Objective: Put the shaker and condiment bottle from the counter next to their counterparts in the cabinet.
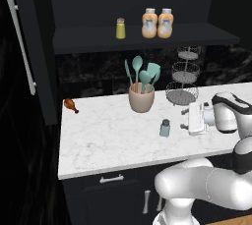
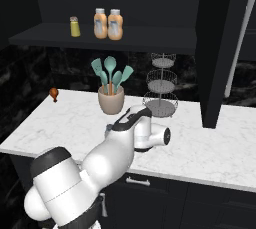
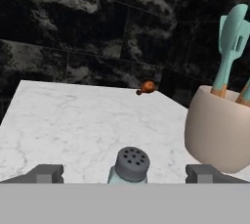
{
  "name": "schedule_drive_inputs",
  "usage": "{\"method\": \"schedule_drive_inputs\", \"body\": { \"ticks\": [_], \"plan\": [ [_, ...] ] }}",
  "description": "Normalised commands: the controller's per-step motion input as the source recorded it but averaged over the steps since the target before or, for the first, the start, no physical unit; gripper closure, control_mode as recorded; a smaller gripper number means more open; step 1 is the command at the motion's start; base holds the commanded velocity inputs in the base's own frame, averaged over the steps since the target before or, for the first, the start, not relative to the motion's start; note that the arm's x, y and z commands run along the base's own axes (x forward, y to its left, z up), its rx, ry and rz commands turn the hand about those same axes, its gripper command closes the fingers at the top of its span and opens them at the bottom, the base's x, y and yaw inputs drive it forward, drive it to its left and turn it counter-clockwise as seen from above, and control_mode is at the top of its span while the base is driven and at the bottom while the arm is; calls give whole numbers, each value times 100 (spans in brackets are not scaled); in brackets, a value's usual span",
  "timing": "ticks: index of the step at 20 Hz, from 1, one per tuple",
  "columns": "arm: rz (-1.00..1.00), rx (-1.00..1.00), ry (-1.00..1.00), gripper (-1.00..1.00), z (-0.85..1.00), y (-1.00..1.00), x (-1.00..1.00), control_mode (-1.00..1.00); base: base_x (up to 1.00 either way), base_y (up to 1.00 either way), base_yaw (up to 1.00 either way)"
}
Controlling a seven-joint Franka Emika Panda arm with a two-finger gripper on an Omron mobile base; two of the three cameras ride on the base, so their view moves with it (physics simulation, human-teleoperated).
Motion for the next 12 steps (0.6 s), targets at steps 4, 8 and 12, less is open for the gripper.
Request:
{"method": "schedule_drive_inputs", "body": {
  "ticks": [4, 8, 12],
  "plan": [
    [0, 0, 0, -100, -11, -9, -1, -100, 0, 0, 0],
    [1, 0, 0, -100, -26, -7, 0, -100, 0, 0, 0],
    [1, 0, 0, -100, -48, -4, 0, -100, 0, 0, 0]
  ]
}}
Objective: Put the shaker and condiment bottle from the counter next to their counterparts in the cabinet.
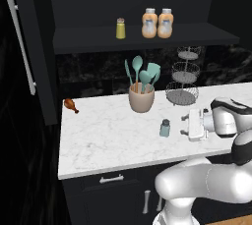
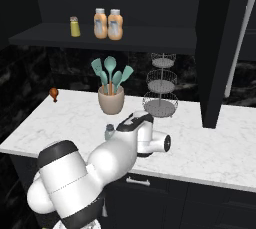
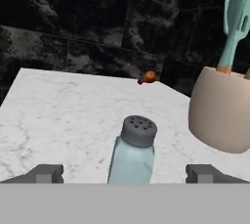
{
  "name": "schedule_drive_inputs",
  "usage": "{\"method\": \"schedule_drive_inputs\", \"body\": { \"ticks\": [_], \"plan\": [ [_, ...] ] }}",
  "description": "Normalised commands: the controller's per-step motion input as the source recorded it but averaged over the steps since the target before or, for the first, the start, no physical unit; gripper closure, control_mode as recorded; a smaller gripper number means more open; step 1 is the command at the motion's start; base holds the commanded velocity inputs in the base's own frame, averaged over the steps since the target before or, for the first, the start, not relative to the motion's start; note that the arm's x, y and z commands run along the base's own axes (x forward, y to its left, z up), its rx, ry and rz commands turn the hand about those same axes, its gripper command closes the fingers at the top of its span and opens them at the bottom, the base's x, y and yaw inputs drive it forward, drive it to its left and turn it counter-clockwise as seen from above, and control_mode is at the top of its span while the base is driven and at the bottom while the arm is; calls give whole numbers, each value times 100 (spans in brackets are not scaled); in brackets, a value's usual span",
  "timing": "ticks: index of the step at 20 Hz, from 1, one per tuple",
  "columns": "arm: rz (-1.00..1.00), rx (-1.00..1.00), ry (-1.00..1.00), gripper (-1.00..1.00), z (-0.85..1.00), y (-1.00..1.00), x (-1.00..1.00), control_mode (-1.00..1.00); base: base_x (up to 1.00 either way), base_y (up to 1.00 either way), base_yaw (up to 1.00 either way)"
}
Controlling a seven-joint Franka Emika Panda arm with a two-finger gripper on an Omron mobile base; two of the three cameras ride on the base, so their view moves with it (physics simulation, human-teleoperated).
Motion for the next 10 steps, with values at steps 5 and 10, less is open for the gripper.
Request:
{"method": "schedule_drive_inputs", "body": {
  "ticks": [5, 10],
  "plan": [
    [3, 0, 1, -100, -28, 0, 0, -100, 0, 0, 0],
    [1, 4, 2, -100, 0, 0, 0, -100, 0, 0, 0]
  ]
}}
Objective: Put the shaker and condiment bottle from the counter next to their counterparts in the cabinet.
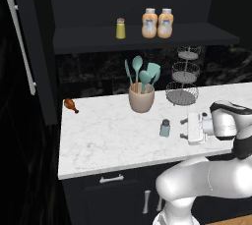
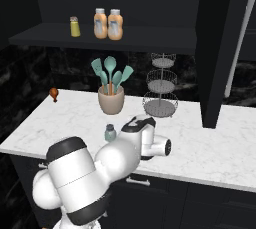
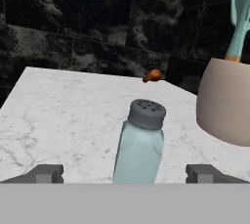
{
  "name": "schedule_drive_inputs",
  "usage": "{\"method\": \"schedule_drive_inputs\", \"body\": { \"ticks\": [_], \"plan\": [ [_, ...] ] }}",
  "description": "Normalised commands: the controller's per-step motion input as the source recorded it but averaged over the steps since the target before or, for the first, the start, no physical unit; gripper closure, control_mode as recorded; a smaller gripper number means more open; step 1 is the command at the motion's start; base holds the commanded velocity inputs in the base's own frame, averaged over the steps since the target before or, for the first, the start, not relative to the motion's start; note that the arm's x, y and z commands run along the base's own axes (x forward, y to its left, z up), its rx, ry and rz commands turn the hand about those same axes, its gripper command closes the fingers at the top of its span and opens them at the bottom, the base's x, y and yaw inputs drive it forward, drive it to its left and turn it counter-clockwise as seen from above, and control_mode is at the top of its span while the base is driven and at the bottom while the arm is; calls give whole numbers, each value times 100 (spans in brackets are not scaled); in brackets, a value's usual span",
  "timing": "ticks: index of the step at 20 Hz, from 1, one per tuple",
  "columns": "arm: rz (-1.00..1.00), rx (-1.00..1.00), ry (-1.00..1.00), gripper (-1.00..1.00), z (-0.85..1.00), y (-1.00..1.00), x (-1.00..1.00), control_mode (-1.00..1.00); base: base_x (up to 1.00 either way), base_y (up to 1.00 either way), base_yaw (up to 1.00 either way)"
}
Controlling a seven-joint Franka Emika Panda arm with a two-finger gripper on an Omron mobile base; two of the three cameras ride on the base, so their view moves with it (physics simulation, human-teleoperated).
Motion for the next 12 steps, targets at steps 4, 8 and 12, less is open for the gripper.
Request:
{"method": "schedule_drive_inputs", "body": {
  "ticks": [4, 8, 12],
  "plan": [
    [0, 5, 11, -100, 3, 0, 6, -100, 0, 0, 0],
    [0, 2, 17, -100, -19, 1, 12, -100, 0, 0, 0],
    [0, 1, 13, -100, -20, 13, 11, -100, 0, 0, 0]
  ]
}}
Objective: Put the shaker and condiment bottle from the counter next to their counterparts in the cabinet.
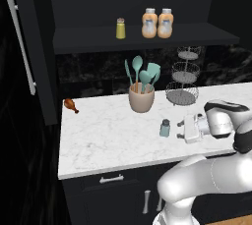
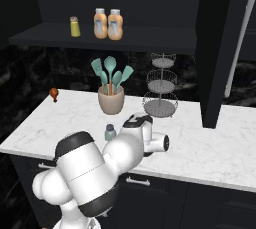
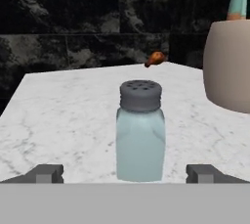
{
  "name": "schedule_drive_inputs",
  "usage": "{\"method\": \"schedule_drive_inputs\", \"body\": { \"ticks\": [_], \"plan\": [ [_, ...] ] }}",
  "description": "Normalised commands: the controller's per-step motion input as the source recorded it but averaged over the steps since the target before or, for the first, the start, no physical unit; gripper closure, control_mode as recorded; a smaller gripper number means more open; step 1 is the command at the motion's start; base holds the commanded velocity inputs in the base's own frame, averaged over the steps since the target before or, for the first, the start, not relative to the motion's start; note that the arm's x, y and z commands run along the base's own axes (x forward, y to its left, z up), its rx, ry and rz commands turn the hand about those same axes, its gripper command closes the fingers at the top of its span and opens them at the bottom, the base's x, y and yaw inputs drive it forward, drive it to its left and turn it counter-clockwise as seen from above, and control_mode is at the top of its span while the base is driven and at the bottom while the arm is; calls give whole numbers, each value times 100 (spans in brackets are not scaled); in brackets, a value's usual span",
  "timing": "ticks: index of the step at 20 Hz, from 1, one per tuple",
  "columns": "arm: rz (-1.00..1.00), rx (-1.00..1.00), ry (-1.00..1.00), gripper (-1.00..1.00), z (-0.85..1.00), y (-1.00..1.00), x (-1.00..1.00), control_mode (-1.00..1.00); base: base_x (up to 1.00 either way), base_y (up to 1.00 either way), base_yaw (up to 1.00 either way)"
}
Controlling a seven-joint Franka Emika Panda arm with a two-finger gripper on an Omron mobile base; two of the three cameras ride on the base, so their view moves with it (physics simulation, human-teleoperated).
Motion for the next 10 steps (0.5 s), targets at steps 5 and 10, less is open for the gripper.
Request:
{"method": "schedule_drive_inputs", "body": {
  "ticks": [5, 10],
  "plan": [
    [1, 1, 4, -100, -7, 9, 17, -100, 0, 0, 0],
    [0, 1, 0, -100, 0, 3, 22, -100, 0, 0, 0]
  ]
}}
